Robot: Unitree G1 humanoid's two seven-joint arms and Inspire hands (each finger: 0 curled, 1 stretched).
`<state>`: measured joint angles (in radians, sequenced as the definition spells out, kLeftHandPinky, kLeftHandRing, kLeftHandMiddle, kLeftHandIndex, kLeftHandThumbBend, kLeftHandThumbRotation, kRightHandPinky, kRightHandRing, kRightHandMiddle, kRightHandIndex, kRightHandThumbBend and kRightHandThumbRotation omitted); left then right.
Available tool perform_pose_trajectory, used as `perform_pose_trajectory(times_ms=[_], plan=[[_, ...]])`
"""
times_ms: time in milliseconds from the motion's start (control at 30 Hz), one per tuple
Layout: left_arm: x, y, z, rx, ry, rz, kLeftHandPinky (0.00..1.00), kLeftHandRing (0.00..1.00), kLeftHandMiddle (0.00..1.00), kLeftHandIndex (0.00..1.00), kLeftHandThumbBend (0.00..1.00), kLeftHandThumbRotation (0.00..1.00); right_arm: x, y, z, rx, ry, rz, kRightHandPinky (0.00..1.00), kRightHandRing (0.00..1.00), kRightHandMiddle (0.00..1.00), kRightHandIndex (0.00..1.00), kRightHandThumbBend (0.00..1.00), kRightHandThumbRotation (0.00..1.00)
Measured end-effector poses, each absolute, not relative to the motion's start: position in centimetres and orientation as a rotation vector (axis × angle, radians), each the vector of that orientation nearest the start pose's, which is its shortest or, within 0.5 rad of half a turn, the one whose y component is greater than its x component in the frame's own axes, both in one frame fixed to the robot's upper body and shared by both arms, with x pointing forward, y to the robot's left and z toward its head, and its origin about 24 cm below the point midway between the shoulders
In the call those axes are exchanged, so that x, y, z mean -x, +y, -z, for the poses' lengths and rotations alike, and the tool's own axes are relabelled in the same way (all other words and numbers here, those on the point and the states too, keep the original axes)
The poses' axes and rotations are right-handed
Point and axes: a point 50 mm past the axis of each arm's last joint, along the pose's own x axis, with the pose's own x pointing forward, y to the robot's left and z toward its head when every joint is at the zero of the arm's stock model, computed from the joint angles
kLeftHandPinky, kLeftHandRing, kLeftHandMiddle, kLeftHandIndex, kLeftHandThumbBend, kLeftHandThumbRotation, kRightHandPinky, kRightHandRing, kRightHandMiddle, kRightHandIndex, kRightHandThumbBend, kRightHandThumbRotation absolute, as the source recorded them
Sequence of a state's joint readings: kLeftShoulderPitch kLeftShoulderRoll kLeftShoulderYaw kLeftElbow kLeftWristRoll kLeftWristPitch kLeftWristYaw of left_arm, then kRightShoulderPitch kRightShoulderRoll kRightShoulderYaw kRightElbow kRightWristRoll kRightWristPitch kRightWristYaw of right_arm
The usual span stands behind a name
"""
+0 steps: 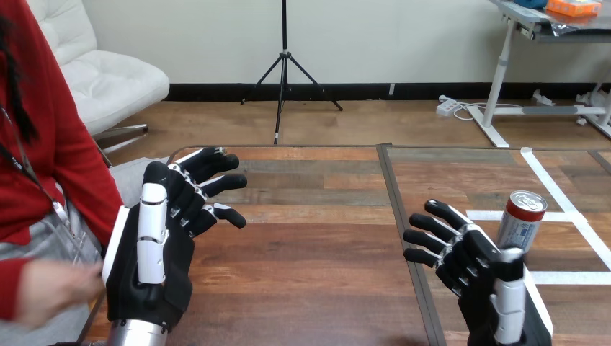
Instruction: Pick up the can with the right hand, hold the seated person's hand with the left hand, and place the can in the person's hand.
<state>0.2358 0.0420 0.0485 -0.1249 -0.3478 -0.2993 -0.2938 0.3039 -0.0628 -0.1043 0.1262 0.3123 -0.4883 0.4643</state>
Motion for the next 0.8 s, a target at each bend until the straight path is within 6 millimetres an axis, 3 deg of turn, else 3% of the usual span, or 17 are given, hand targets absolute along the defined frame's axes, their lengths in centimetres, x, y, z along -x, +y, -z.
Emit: perform_pose_trajectory(times_ms=[367, 800], plan=[[-20.1, 17.6, -5.1, 0.239, -0.247, 0.131, 0.39, 0.68, 0.72, 0.67, 0.42, 1.00, -19.1, -20.7, -1.1, 0.056, -0.121, -0.178, 0.80, 0.84, 0.85, 0.87, 0.89, 1.00], [-20.0, 17.5, -5.0, 0.236, -0.242, 0.130, 0.37, 0.68, 0.72, 0.67, 0.42, 1.00, -22.5, -23.3, -2.5, 0.281, -0.137, -0.151, 0.77, 0.84, 0.86, 0.87, 0.78, 1.00]])
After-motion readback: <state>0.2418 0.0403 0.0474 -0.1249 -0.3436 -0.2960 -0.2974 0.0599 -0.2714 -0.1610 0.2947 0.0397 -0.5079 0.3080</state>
